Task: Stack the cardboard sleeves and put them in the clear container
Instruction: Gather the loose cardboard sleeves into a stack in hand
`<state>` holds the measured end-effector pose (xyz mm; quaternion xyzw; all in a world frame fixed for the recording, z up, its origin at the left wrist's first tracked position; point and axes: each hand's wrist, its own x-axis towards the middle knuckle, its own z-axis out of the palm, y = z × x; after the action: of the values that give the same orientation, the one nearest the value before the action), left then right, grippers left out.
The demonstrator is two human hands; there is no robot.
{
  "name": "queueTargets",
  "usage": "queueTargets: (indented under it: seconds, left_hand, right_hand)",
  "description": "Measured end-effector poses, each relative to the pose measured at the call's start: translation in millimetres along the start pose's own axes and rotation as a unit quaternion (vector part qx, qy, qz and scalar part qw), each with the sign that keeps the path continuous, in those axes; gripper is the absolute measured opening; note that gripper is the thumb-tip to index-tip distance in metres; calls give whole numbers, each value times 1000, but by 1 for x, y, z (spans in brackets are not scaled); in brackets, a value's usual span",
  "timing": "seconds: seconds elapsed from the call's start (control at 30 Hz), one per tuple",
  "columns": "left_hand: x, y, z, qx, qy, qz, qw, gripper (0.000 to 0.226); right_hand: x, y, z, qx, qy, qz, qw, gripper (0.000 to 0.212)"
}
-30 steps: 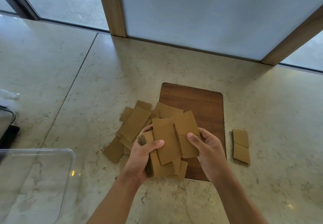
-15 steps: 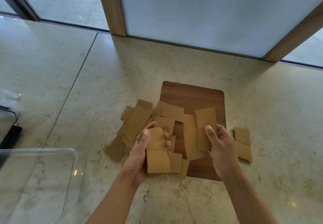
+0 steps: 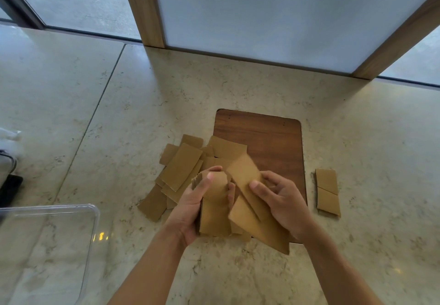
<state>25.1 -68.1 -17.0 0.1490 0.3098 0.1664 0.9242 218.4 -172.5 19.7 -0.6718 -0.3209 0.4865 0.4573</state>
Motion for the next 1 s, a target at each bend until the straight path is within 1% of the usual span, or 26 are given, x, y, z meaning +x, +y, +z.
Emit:
queueTargets:
  seconds: [0.03, 0.1, 0.17, 0.23, 0.3, 0.37, 0.43, 0.53, 0.67, 0.73, 0.77, 0.83, 0.9, 1.0]
  left_hand:
    - [1, 3, 3, 48, 15, -6, 999, 71]
    - [2, 8, 8, 128, 30, -20, 991, 67]
    - [3, 10, 11, 188, 14, -36, 981, 59]
    - [4, 9, 11, 207, 8, -30, 978, 58]
    - [3, 4, 9, 166, 28, 3, 986, 59]
    - [3, -3, 8, 113, 51, 46, 991, 57]
    - [3, -8, 8, 78, 70, 77, 992, 53]
    - [6, -11, 9, 53, 98, 108, 988, 55]
    - [7, -11, 10, 53, 117, 111, 985, 56]
    - [5, -9, 9, 57, 113, 104, 987, 56]
    - [5, -9, 8, 52, 102, 97, 989, 59]
    - [3, -9, 5, 5, 64, 79, 995, 68]
    - [2, -8, 3, -54, 29, 74, 995, 59]
    - [3, -8, -3, -80, 18, 82, 993, 46]
  right_hand:
    - [0, -2, -2, -40, -41, 4, 998, 30]
    - [2, -8, -7, -128, -96, 9, 987, 43]
    - [7, -12, -12, -217, -118, -4, 969, 43]
    - [11, -17, -17, -265, -118, -4, 957, 39]
    - [13, -16, -21, -242, -98, -9, 965, 36]
    - [11, -15, -24, -153, -84, 3, 985, 34]
    - [9, -13, -24, -71, -84, 35, 993, 37]
    - [7, -8, -19, -38, -72, 53, 995, 30]
    - [7, -2, -17, -27, -32, 75, 996, 21]
    - [8, -2, -16, -22, -12, 78, 997, 21]
    - [9, -2, -16, -18, 1, 79, 997, 22]
    - [10, -4, -17, 3, 39, 76, 996, 23]
    - [11, -8, -22, 33, 92, 83, 992, 28]
    - [11, -9, -27, 74, 159, 109, 978, 39]
